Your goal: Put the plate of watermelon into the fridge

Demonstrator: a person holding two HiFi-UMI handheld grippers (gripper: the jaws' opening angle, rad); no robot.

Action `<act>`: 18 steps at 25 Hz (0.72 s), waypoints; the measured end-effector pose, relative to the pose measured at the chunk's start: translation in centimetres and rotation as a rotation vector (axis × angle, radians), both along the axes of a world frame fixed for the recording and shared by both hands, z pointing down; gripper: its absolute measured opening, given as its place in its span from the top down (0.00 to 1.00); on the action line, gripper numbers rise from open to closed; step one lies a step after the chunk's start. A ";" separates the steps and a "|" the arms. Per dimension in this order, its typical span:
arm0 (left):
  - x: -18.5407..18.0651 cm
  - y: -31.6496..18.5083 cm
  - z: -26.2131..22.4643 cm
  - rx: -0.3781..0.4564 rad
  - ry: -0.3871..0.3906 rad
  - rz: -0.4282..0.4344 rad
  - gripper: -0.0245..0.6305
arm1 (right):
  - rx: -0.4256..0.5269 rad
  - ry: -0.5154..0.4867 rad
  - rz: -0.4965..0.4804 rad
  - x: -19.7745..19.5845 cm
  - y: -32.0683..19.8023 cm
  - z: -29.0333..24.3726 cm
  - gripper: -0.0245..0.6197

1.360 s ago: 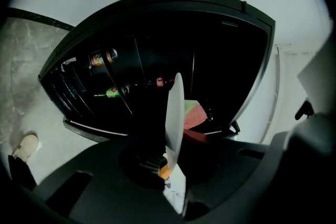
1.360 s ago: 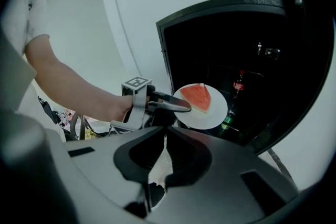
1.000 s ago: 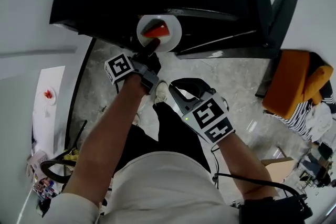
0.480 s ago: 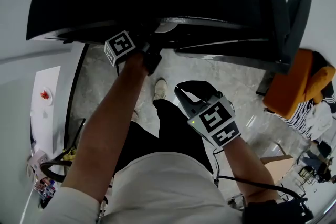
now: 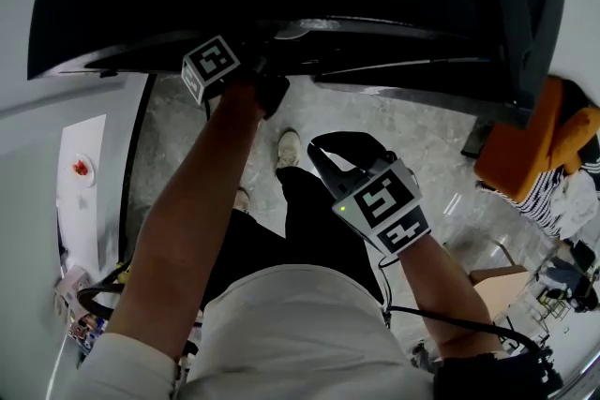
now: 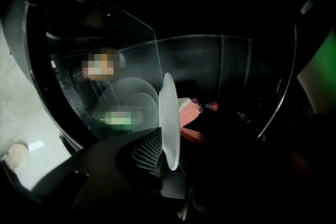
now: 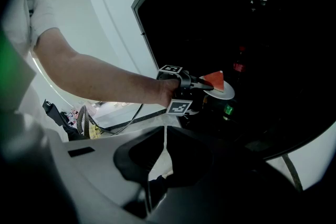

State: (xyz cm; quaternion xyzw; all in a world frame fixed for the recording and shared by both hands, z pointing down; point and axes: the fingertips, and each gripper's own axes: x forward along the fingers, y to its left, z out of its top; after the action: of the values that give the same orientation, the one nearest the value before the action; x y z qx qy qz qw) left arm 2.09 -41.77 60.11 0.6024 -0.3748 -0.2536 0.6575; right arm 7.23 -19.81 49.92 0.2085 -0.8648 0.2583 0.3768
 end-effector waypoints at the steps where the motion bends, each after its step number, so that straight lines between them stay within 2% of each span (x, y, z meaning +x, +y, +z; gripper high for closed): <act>1: 0.0 0.0 0.1 -0.010 -0.012 -0.003 0.89 | 0.000 -0.002 -0.001 -0.1 0.0 0.0 0.92; 5: -0.1 0.4 0.5 -0.056 -0.085 0.005 0.89 | -0.003 -0.008 -0.002 -0.4 0.1 -0.1 0.92; 7: -0.1 0.5 0.4 -0.059 -0.136 0.017 0.85 | -0.002 -0.013 -0.001 -0.5 0.1 -0.2 0.92; 12: 0.8 0.5 -0.7 -0.005 -0.206 0.076 0.57 | 0.004 -0.018 -0.004 -0.4 0.3 -0.3 0.92; 15: 1.7 0.9 -0.9 0.045 -0.344 0.172 0.48 | -0.001 -0.019 0.001 -0.3 0.4 -0.2 0.92; 18: 2.2 1.5 -0.6 0.105 -0.539 0.272 0.47 | -0.005 -0.020 0.004 -0.2 0.6 -0.2 0.92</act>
State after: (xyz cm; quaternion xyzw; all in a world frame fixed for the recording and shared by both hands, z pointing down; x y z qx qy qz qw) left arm 4.28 -40.32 59.52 0.7258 -0.4380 -0.0131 0.5302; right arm 7.00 -19.23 49.74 0.2067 -0.8673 0.2634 0.3684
